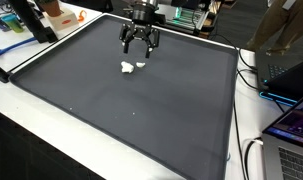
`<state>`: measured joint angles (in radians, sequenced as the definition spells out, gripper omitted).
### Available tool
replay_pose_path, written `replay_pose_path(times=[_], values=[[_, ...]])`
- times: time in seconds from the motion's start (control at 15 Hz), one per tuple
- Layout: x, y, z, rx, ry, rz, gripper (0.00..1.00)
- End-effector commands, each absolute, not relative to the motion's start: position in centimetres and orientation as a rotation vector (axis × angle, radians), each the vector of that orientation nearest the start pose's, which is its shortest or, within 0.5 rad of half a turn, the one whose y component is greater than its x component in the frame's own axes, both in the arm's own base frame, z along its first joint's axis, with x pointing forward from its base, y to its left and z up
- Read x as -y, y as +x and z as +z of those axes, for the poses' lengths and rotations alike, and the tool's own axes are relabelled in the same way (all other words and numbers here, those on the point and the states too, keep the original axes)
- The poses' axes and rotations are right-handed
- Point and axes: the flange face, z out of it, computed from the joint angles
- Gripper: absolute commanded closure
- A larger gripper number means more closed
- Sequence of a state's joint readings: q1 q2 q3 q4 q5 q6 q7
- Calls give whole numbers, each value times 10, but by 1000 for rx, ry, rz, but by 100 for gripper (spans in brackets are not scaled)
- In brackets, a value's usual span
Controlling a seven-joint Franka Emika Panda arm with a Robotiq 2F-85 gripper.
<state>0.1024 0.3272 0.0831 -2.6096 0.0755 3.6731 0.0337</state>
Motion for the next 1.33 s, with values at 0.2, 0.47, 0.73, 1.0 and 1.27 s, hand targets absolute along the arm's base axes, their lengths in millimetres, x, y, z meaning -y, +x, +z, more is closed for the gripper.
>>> replay_pose_path(times=[0.2,0.47,0.73,1.0,1.27], values=[[-78,481,207,92,-2855,-1062,0],[-71,479,198,72,-2874,-1039,0],[-67,473,200,58,-2881,-1031,0],[-70,466,231,52,-2863,-1037,0],[-77,464,253,46,-2880,-955,0]])
